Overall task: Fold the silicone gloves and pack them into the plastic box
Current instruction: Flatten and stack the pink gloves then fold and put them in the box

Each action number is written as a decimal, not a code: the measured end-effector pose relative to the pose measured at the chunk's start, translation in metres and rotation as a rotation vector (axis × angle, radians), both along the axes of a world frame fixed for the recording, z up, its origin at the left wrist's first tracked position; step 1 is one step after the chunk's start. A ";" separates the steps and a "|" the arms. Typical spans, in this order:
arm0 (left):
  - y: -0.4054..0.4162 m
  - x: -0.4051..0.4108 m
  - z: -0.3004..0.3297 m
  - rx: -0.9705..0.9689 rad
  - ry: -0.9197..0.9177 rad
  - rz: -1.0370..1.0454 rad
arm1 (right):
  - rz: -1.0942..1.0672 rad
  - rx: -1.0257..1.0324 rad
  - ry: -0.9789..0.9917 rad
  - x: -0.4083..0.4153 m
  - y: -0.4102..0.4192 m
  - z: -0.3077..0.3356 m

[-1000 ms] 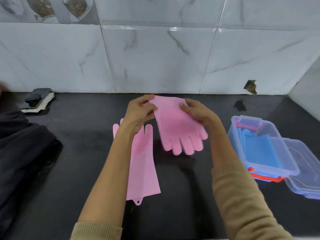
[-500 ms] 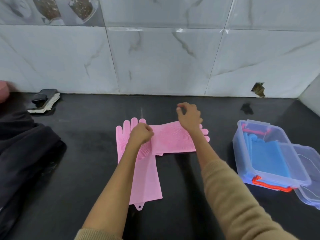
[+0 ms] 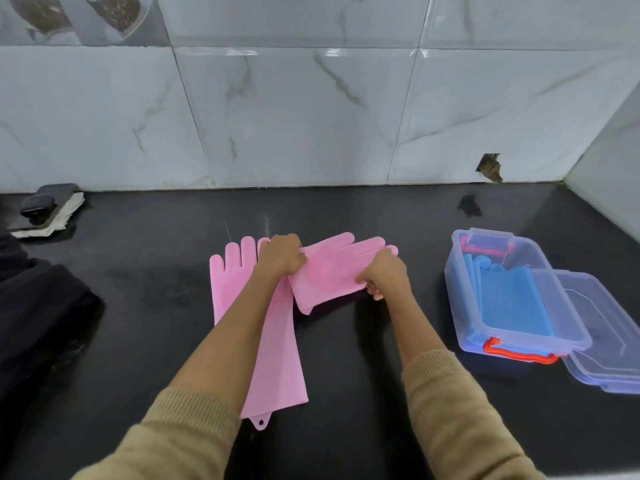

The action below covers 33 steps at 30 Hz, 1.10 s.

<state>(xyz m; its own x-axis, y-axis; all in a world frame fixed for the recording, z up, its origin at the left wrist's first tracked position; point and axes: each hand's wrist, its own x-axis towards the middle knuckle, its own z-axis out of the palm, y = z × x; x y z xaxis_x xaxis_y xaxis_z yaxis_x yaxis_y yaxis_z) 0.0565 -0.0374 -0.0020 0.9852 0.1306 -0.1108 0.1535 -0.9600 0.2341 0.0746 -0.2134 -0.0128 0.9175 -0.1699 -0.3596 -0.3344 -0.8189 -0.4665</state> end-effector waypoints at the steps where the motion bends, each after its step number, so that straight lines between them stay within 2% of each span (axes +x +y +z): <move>1: -0.003 -0.004 0.003 0.018 -0.048 -0.016 | 0.011 0.025 -0.128 0.006 0.001 -0.003; 3: -0.011 -0.012 0.009 -0.066 -0.114 -0.032 | 0.046 0.099 -0.330 0.010 0.000 -0.002; 6: -0.025 -0.024 0.014 -0.398 -0.091 -0.036 | 0.029 0.199 -0.436 0.015 -0.002 0.000; 8: -0.032 -0.033 0.013 -0.570 -0.021 0.042 | 0.028 0.295 -0.343 0.017 -0.006 0.002; 11: -0.035 -0.043 0.008 -0.689 0.163 0.171 | 0.061 0.346 -0.044 0.015 -0.012 0.006; 13: -0.033 -0.047 0.003 -0.629 0.141 0.162 | 0.097 0.289 0.071 0.012 -0.016 0.008; 15: -0.032 -0.050 -0.001 -0.504 0.037 0.094 | 0.106 0.263 0.178 0.011 -0.017 0.007; 17: -0.030 -0.050 -0.007 -0.408 -0.023 0.037 | 0.089 0.289 0.206 0.011 -0.015 0.002; 21: -0.027 -0.050 -0.017 -0.169 -0.083 0.011 | 0.036 0.311 0.017 0.010 -0.013 -0.002; 23: -0.029 -0.054 -0.017 -0.217 -0.080 0.017 | 0.029 0.256 -0.082 0.011 -0.017 -0.003; 26: -0.032 -0.060 -0.005 -0.405 0.014 0.082 | 0.007 0.223 -0.097 0.011 -0.023 -0.003; 30: -0.040 -0.071 0.014 -0.768 0.378 0.245 | 0.046 0.223 -0.011 0.006 -0.023 0.000; 33: -0.044 -0.080 0.010 -0.924 0.515 0.330 | 0.071 0.273 0.103 -0.001 -0.022 0.007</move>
